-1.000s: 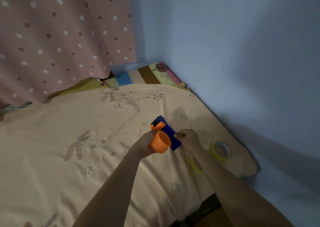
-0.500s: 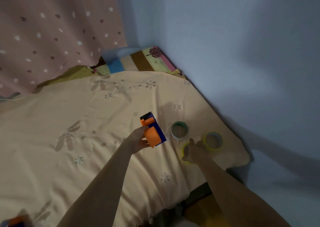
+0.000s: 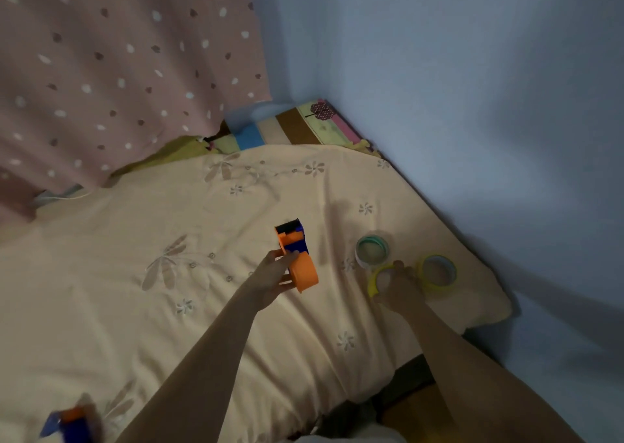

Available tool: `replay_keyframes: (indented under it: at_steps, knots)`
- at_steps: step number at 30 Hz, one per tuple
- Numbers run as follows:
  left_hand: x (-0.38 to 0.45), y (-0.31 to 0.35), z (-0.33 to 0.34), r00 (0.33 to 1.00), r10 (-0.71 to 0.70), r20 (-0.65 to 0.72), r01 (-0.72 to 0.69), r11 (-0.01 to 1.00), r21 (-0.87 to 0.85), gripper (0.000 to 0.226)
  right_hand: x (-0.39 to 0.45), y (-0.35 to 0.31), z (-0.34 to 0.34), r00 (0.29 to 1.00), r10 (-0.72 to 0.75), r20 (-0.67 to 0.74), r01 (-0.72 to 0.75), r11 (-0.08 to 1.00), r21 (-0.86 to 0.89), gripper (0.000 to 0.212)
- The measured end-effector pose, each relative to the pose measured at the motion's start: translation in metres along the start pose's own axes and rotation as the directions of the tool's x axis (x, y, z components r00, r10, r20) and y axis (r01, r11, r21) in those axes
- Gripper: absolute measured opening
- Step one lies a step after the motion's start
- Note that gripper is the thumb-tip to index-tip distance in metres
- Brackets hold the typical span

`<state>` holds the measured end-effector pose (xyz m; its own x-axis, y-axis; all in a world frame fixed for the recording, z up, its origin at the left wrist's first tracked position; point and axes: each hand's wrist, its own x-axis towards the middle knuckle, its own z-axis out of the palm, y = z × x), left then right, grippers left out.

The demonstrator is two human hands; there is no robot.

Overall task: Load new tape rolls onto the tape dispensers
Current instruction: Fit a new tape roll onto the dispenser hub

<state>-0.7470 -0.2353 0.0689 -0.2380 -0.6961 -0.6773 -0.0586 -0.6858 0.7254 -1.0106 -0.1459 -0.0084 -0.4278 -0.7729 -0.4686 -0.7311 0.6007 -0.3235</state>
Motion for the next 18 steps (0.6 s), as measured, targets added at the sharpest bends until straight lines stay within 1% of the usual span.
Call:
replay_keyframes:
  at_steps: [1, 2, 4, 6, 8, 10, 12, 14, 18]
  knots:
    - [-0.002, 0.002, 0.000, 1.000, 0.020, 0.001, -0.020, 1.000, -0.005, 0.053, 0.000, -0.003, -0.004, 1.000, -0.013, 0.010, 0.011, 0.990, 0.139, 0.085]
    - [-0.004, 0.003, 0.000, 0.999, 0.044, 0.013, -0.044, 0.999, -0.010, 0.053, 0.000, -0.007, -0.009, 1.000, -0.024, 0.019, 0.017, 0.957, 0.290, 0.086]
    - [-0.010, 0.007, 0.002, 0.993, 0.106, 0.059, -0.105, 0.994, -0.022, 0.048, -0.006, -0.015, -0.022, 0.998, -0.054, 0.034, 0.027, 0.834, 0.551, 0.089]
    - [-0.018, 0.011, 0.004, 0.980, 0.178, 0.088, -0.176, 0.984, -0.035, 0.041, -0.014, -0.025, -0.033, 0.994, -0.106, 0.014, 0.067, 0.721, 0.689, 0.085]
    - [-0.024, 0.015, 0.007, 0.965, 0.246, 0.091, -0.243, 0.969, -0.040, 0.033, -0.022, -0.037, -0.044, 0.987, -0.162, 0.004, 0.091, 0.579, 0.810, 0.085]
    - [-0.031, 0.018, 0.009, 0.948, 0.303, 0.092, -0.302, 0.953, -0.034, 0.031, -0.028, -0.048, -0.053, 0.976, -0.217, 0.033, 0.070, 0.450, 0.890, 0.086]
    - [-0.038, 0.021, 0.011, 0.932, 0.345, 0.109, -0.345, 0.938, -0.023, 0.037, -0.036, -0.057, -0.063, 0.949, -0.312, 0.054, 0.071, 0.374, 0.925, 0.080]
    - [-0.044, 0.024, 0.014, 0.919, 0.370, 0.133, -0.372, 0.928, -0.012, 0.040, -0.045, -0.065, -0.071, 0.919, -0.388, 0.071, 0.077, 0.353, 0.932, 0.078]
    - [-0.053, 0.029, 0.023, 0.905, 0.375, 0.200, -0.381, 0.924, -0.009, 0.041, -0.058, -0.076, -0.081, 0.895, -0.439, 0.082, 0.107, 0.389, 0.915, 0.085]
